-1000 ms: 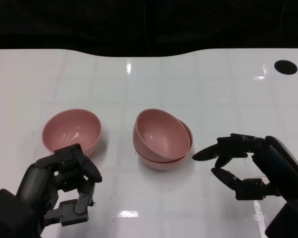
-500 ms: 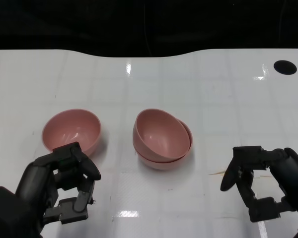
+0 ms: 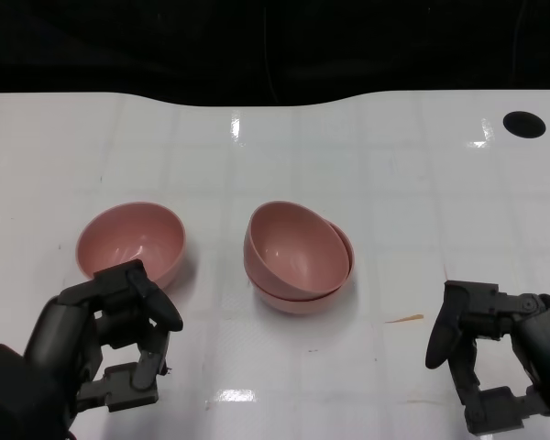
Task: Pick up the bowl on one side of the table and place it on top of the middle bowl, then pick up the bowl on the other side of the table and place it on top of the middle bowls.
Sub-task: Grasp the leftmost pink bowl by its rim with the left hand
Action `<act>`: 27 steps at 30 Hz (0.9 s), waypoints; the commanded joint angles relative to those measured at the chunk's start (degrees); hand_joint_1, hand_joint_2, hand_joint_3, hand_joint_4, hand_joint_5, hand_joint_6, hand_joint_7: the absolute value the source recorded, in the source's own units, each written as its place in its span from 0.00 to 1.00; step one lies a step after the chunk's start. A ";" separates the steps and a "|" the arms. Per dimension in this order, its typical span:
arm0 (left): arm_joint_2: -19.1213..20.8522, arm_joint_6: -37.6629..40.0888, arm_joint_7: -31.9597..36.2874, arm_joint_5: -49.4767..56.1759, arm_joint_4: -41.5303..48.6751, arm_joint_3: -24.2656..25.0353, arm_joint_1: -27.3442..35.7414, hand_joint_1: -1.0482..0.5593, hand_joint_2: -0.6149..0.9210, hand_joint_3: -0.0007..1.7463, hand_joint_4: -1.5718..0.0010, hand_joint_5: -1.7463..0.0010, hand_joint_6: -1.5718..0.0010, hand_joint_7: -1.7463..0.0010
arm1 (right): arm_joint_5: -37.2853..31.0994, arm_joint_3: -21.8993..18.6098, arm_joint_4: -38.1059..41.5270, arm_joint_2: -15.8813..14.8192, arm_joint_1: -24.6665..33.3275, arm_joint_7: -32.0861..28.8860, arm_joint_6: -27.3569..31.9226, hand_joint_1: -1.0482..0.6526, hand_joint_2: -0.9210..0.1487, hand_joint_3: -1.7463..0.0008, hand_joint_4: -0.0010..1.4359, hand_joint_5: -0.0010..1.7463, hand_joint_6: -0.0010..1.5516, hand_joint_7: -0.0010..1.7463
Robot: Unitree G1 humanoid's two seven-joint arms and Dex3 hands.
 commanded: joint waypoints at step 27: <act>17.11 -0.82 0.19 22.97 -6.58 2.31 -5.68 0.39 0.97 0.00 0.65 0.68 0.59 0.99 | 0.13 -1.13 -0.16 1.41 -0.21 -0.30 0.47 0.63 0.65 0.05 0.63 1.00 0.54 0.87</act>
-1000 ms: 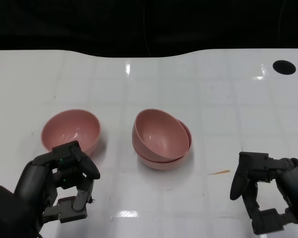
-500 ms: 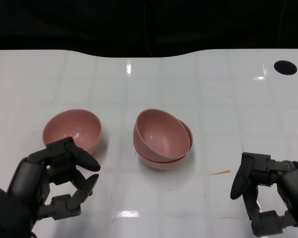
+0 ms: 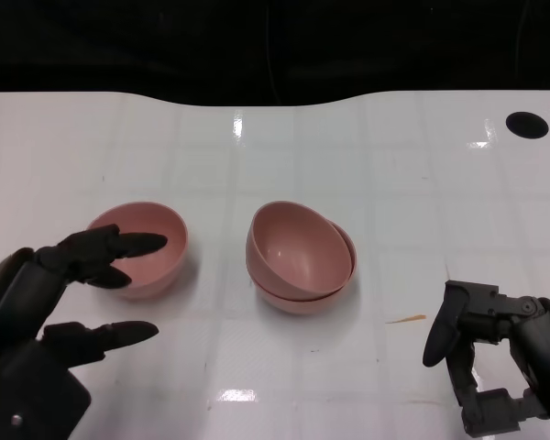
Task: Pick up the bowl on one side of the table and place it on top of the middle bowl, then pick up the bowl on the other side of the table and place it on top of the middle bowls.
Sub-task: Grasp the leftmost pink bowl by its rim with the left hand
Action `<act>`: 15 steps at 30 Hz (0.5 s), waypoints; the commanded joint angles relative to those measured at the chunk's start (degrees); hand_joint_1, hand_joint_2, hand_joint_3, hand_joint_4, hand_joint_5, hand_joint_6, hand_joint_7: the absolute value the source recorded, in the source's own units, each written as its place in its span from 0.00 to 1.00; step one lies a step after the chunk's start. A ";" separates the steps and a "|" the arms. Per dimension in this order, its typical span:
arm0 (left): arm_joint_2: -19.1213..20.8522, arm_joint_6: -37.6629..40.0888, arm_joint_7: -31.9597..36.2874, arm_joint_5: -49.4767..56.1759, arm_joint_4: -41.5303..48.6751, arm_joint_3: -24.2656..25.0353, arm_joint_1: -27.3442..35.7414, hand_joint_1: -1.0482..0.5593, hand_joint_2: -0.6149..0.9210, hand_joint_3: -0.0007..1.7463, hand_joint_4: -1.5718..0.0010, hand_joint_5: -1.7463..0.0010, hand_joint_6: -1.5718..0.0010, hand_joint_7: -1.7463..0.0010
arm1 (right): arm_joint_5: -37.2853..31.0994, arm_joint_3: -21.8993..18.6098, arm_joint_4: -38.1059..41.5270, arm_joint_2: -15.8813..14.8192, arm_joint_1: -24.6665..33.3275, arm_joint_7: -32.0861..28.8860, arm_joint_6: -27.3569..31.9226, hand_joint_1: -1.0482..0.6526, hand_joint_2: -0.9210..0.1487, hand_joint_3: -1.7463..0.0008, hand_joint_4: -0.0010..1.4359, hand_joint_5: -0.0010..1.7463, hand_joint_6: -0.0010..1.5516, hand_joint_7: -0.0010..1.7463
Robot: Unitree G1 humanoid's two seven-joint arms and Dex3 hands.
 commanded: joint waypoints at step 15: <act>8.87 4.33 0.35 27.27 5.57 -9.92 -10.88 0.32 0.92 0.00 0.70 0.80 0.66 1.00 | -0.18 -0.73 -2.15 0.43 -0.24 -0.13 2.93 0.64 0.65 0.06 0.63 1.00 0.53 0.85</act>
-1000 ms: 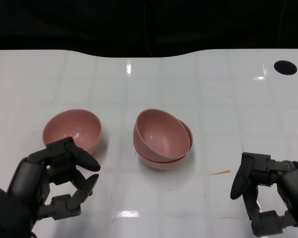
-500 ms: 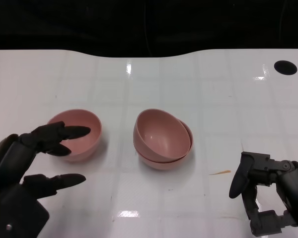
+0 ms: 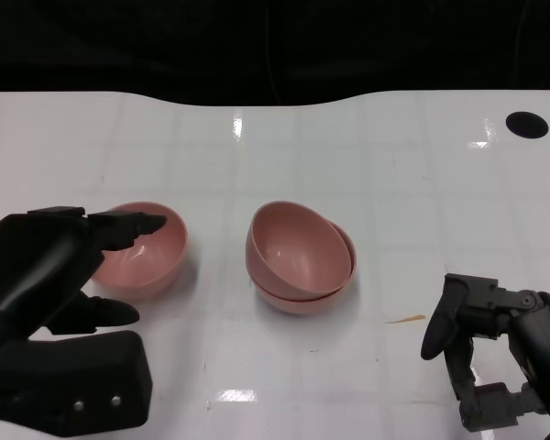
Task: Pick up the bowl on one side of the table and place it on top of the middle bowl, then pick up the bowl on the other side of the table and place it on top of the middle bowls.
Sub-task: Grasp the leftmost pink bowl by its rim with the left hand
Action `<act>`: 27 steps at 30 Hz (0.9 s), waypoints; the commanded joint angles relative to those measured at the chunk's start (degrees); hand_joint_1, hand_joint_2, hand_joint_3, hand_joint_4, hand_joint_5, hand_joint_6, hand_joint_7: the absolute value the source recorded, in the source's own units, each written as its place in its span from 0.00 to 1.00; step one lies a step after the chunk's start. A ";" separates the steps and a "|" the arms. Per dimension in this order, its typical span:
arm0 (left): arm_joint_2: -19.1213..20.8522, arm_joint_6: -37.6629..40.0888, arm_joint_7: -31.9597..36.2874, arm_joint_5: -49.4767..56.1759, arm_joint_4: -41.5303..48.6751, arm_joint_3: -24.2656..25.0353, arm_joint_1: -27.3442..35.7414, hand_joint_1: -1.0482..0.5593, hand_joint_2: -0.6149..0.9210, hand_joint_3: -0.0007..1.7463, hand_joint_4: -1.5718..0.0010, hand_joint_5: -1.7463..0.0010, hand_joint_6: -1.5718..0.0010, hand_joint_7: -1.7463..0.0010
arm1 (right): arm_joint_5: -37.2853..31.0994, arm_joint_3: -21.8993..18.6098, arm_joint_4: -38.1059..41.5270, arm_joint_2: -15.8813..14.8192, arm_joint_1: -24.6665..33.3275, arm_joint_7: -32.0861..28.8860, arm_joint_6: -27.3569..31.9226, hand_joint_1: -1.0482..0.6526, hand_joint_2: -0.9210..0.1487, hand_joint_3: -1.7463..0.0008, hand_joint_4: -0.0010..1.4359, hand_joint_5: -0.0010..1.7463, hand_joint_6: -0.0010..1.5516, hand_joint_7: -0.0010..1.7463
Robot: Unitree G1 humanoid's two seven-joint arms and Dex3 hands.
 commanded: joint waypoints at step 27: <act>1.11 2.54 6.72 15.63 24.83 -15.13 -14.12 0.35 0.93 0.01 0.55 0.93 0.62 0.99 | -1.48 -0.02 0.17 -0.47 -0.12 0.23 -0.32 0.63 0.66 0.06 0.64 1.00 0.54 0.87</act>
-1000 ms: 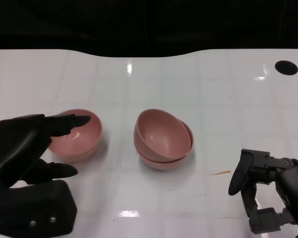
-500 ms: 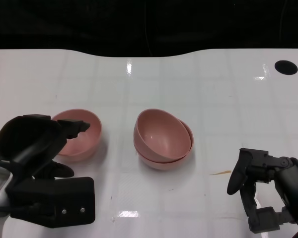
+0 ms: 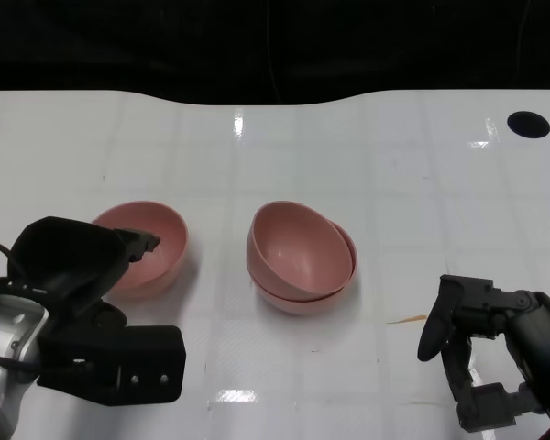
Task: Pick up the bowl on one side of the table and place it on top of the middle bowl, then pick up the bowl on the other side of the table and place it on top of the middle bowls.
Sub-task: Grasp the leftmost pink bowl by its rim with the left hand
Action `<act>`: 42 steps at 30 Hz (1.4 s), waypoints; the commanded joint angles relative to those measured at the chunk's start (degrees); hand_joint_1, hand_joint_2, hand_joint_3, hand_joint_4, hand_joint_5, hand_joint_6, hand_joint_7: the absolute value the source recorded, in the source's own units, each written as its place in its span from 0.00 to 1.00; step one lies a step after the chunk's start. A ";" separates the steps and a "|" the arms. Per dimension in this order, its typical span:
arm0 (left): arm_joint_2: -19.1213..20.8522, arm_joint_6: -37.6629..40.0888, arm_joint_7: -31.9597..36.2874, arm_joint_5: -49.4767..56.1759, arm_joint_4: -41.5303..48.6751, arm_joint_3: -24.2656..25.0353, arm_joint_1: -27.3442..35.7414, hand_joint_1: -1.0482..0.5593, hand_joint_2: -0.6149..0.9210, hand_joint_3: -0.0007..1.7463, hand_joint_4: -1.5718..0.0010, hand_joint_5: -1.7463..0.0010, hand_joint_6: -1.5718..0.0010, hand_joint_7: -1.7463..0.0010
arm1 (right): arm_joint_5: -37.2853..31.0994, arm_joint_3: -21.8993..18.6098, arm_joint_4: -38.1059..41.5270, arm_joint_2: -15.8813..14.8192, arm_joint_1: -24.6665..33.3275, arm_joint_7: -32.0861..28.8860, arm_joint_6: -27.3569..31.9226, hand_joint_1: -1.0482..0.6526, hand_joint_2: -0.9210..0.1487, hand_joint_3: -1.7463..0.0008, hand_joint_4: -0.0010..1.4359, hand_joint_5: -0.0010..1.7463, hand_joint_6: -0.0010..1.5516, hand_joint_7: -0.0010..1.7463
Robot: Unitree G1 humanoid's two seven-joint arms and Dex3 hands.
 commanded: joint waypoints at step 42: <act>0.22 -9.86 16.58 -1.63 29.63 -10.68 -14.91 0.49 1.00 0.09 0.53 0.00 0.53 0.33 | -1.51 0.49 2.97 -0.03 -0.98 -0.68 -1.71 0.63 0.68 0.06 0.64 1.00 0.54 0.87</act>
